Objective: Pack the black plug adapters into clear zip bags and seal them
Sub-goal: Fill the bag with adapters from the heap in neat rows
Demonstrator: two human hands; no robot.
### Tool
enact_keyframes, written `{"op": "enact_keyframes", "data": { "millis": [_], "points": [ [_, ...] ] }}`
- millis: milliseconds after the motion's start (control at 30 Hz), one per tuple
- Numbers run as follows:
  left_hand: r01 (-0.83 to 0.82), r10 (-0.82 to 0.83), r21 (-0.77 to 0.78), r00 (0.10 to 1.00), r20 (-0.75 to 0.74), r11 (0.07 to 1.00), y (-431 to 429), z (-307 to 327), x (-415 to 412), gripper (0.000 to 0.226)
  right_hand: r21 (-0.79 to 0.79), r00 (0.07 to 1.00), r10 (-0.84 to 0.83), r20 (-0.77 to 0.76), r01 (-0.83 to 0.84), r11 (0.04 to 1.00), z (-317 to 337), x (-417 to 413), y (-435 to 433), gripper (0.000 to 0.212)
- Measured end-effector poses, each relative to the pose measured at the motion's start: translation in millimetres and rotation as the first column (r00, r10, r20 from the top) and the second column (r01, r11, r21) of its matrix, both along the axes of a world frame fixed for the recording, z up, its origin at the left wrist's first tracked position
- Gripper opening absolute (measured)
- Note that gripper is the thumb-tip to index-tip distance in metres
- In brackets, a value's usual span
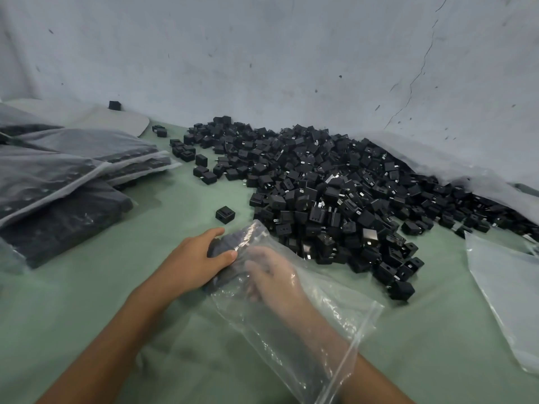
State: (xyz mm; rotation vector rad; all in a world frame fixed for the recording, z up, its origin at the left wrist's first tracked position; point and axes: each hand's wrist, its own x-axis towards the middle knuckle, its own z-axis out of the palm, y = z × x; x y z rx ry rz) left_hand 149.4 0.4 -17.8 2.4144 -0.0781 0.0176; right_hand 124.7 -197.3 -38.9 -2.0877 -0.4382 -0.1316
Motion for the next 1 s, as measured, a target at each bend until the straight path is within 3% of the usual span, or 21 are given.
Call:
{"op": "enact_keyframes", "data": {
  "millis": [100,167,367,500,567,700,1000],
  "points": [
    [0.046,-0.046,-0.008,0.999,-0.001,0.999,2,2,1,0.068,-0.185,0.986,0.034,0.166,-0.003,0.983,-4,2,-1,0.019],
    [0.044,-0.044,-0.007,0.999,0.005,0.999,1,2,2,0.067,-0.247,0.988,0.079,0.132,-0.045,0.968,1,2,-2,0.023],
    [0.026,-0.027,0.077,1.000,0.013,0.997,-3,2,-1,0.062,-0.172,1.000,-0.005,0.030,0.010,0.985,-1,9,2,0.034],
    [0.070,-0.073,0.065,0.996,0.041,0.995,-4,4,-4,0.058,-0.120,0.997,-0.054,0.058,0.060,0.991,0,5,4,0.035],
    [0.091,-0.094,0.048,0.994,0.053,0.995,-4,6,-5,0.046,-0.038,0.996,-0.063,-0.068,0.060,0.997,-3,5,5,0.033],
    [0.124,-0.133,0.111,0.988,0.076,0.986,-4,9,-7,0.031,-0.025,0.993,-0.064,0.096,0.067,0.997,2,0,6,0.033],
    [0.219,-0.228,0.205,0.973,0.021,0.954,-5,10,-7,0.027,0.012,0.998,-0.011,0.057,0.010,1.000,3,1,7,0.031]
  ]
}}
